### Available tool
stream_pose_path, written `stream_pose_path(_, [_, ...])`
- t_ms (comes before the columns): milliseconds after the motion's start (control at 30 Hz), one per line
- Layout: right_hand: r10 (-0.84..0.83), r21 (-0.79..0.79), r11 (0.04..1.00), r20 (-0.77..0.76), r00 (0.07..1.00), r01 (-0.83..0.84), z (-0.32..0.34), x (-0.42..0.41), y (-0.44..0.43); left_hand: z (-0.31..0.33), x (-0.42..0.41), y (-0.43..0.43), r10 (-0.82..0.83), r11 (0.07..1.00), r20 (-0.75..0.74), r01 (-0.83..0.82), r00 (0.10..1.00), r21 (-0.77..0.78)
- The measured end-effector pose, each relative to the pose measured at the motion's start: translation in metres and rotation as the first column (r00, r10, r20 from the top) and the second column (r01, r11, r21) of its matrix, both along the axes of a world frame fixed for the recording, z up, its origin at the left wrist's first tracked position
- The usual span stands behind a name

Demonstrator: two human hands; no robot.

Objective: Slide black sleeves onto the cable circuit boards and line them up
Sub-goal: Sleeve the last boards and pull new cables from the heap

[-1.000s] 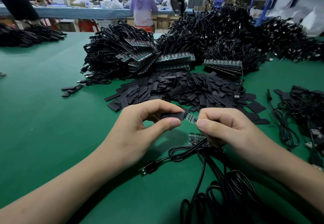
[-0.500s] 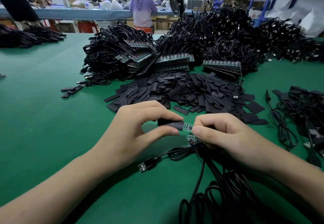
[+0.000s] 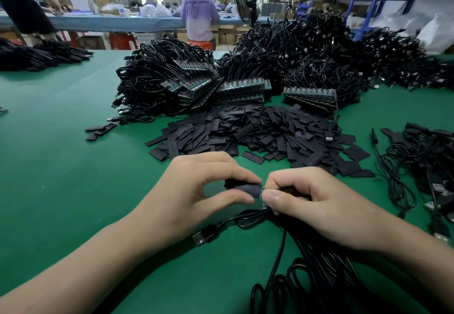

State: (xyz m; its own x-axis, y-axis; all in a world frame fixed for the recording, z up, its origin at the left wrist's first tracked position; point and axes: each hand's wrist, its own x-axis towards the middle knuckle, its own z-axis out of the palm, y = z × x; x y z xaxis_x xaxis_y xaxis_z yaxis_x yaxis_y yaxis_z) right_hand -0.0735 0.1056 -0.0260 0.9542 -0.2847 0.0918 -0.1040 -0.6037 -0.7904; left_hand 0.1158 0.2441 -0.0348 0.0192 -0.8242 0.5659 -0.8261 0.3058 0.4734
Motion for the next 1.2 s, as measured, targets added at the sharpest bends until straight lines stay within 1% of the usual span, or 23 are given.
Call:
stream_pose_path(100, [-0.026, -0.039, 0.999, 0.036, 0.999, 0.027, -0.003, 0.001, 0.003, -0.001, -0.002, 0.000, 0.004, 1.000, 0.011, -0.004, 1.000, -0.011])
stream_pose_path(167, [-0.092, -0.023, 0.995, 0.139, 0.986, 0.097, -0.005, 0.002, 0.005, 0.000, -0.002, -0.001, 0.036, 0.999, -0.021, -0.037, 0.999, -0.031])
stream_pose_path(233, [-0.175, -0.008, 0.983, 0.270, 0.947, 0.184, -0.007, 0.002, 0.004, 0.000, -0.003, -0.002, 0.084, 0.995, -0.071, -0.087, 0.994, -0.047])
stream_pose_path(300, [-0.209, -0.037, 0.970, 0.368, 0.906, 0.239, -0.009, 0.001, 0.004, -0.001, -0.004, -0.001, 0.141, 0.988, -0.139, -0.149, 0.980, -0.044])
stream_pose_path(367, [-0.204, -0.106, 0.956, 0.426, 0.882, 0.273, -0.008, 0.000, 0.004, -0.001, -0.005, -0.001, 0.186, 0.980, -0.190, -0.197, 0.964, -0.039])
stream_pose_path(467, [-0.180, -0.251, 0.910, 0.481, 0.858, 0.331, -0.008, 0.001, 0.004, -0.002, -0.008, -0.001, 0.204, 0.975, -0.240, -0.219, 0.949, -0.035])
stream_pose_path(600, [-0.153, -0.356, 0.859, 0.510, 0.847, 0.369, -0.007, 0.001, 0.002, -0.003, -0.011, -0.001, 0.205, 0.975, -0.264, -0.219, 0.942, -0.025])
stream_pose_path(733, [-0.088, -0.439, 0.827, 0.515, 0.853, 0.350, -0.009, 0.001, -0.002, -0.004, -0.009, -0.001, 0.194, 0.978, -0.279, -0.207, 0.940, -0.016])
stream_pose_path(1033, [-0.039, -0.471, 0.821, 0.516, 0.856, 0.322, -0.009, 0.001, -0.001, -0.003, -0.010, -0.001, 0.137, 0.988, -0.212, -0.149, 0.968, -0.041])
stream_pose_path(1200, [-0.067, -0.432, 0.837, 0.527, 0.847, 0.336, -0.008, 0.003, 0.002, -0.002, -0.012, -0.001, 0.110, 0.991, -0.188, -0.123, 0.976, -0.057])
